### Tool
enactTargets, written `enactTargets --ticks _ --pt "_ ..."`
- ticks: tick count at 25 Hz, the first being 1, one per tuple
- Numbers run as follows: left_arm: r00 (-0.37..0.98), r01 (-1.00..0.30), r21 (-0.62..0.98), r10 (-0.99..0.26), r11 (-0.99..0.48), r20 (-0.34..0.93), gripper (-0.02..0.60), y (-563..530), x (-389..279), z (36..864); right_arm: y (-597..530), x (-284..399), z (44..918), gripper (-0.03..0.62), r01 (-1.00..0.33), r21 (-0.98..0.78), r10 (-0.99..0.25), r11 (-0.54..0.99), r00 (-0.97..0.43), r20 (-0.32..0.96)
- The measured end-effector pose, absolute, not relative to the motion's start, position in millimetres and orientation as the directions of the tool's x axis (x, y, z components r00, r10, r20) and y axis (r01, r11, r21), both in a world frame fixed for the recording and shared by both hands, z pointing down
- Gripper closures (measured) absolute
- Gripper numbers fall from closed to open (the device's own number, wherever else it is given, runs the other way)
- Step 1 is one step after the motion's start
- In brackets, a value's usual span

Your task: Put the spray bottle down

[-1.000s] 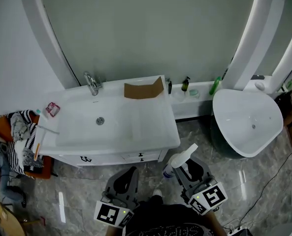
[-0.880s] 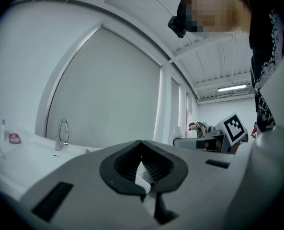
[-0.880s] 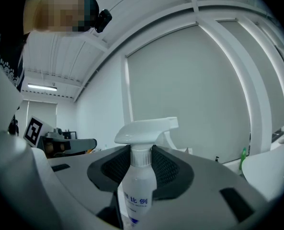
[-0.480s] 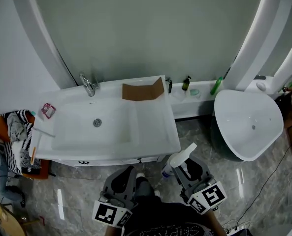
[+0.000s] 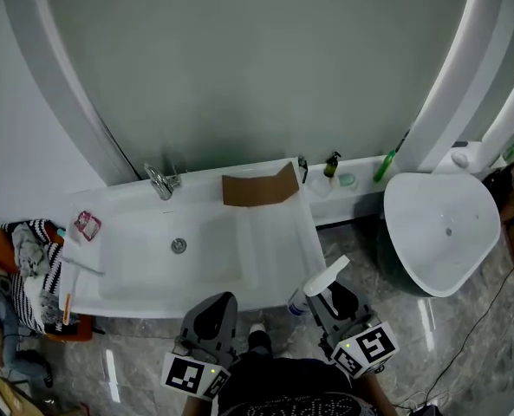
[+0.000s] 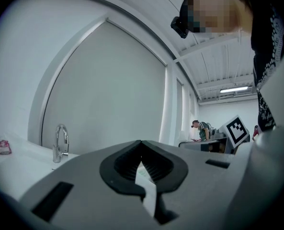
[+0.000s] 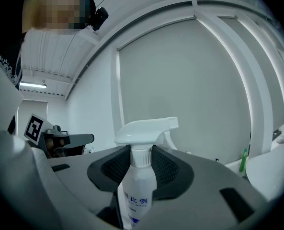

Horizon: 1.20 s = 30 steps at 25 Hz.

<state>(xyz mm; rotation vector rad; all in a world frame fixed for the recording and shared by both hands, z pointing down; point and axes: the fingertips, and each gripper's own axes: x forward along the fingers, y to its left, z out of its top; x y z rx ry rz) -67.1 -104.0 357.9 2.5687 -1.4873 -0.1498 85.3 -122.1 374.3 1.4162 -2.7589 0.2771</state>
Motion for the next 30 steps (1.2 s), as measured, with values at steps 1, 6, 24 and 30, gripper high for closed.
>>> enactTargets --ticks 1,6,24,30 --pt "0.502 -0.848 0.194 -0.865 -0.493 -0.005 0.580 -110 -71 356 -127 82 373 0.448 -0.812 -0.143 -0.807 0.566 -0.581 0.105" --pt "0.532 -0.833 0.185 -0.847 -0.522 0.004 0.580 -129 -88 360 -145 69 373 0.448 -0.832 -0.138 -0.828 0.537 -0.552 0.099" --pt "0.512 -0.840 0.220 -0.859 -0.496 0.019 0.580 -165 -130 371 -192 24 378 0.448 -0.815 -0.134 -0.806 0.564 -0.578 0.127" --pt "0.478 -0.859 0.224 -0.878 -0.460 0.029 0.580 -177 -133 374 -208 18 381 0.448 -0.793 -0.139 -0.784 0.593 -0.608 0.124"
